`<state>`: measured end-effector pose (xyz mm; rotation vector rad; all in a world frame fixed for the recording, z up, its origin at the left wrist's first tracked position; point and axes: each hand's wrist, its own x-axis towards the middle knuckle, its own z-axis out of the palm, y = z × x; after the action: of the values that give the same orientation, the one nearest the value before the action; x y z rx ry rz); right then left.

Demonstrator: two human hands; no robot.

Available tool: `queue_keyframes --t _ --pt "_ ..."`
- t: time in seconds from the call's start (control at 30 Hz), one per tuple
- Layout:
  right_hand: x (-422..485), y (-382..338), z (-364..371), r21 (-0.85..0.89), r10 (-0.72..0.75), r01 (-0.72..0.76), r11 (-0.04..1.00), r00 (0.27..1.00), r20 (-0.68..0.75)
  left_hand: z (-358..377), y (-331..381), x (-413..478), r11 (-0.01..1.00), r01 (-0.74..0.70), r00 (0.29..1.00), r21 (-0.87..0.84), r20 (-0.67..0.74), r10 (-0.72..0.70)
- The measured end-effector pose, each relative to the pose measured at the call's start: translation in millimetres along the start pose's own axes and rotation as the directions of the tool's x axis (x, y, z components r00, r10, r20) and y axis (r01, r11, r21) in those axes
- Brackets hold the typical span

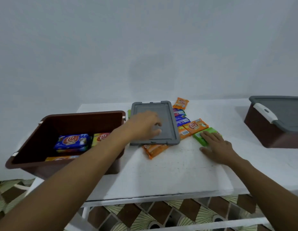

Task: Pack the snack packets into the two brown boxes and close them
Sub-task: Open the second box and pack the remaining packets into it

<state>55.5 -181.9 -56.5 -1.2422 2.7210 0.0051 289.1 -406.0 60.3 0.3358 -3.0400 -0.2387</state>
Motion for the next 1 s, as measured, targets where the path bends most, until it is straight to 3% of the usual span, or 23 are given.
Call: queue_keyframes --t 0.17,0.27,0.43,0.57,0.7,0.83,1.0 --pt "-1 40 1 -0.010 -0.144 0.144 0.989 0.973 -0.179 51 60 59 0.999 0.020 0.994 -0.029 0.105 -0.017" --pt "-10 64 15 0.180 -0.076 0.122 0.976 0.967 -0.243 91 82 91 0.999 0.018 0.988 0.034 0.155 -0.023" --pt "-10 74 24 0.372 0.019 0.086 0.924 0.963 -0.268 131 98 136 0.994 0.085 0.993 0.066 0.071 -0.089" --pt "-10 83 26 0.560 0.054 0.178 0.809 0.926 -0.373 147 101 171 0.987 0.158 0.986 0.030 0.055 -0.160" --pt "-12 87 17 0.768 0.284 0.231 0.597 0.835 -0.472 150 104 190 0.974 0.225 0.974 -0.026 0.017 -0.224" --pt "-7 91 14 0.920 0.572 0.063 0.386 0.766 -0.293 141 105 201 0.960 0.261 0.965 -0.100 0.033 -0.259" --pt "-2 94 17 0.939 0.545 0.044 0.340 0.805 -0.235 126 112 197 0.963 0.189 0.982 -0.191 0.023 -0.188"
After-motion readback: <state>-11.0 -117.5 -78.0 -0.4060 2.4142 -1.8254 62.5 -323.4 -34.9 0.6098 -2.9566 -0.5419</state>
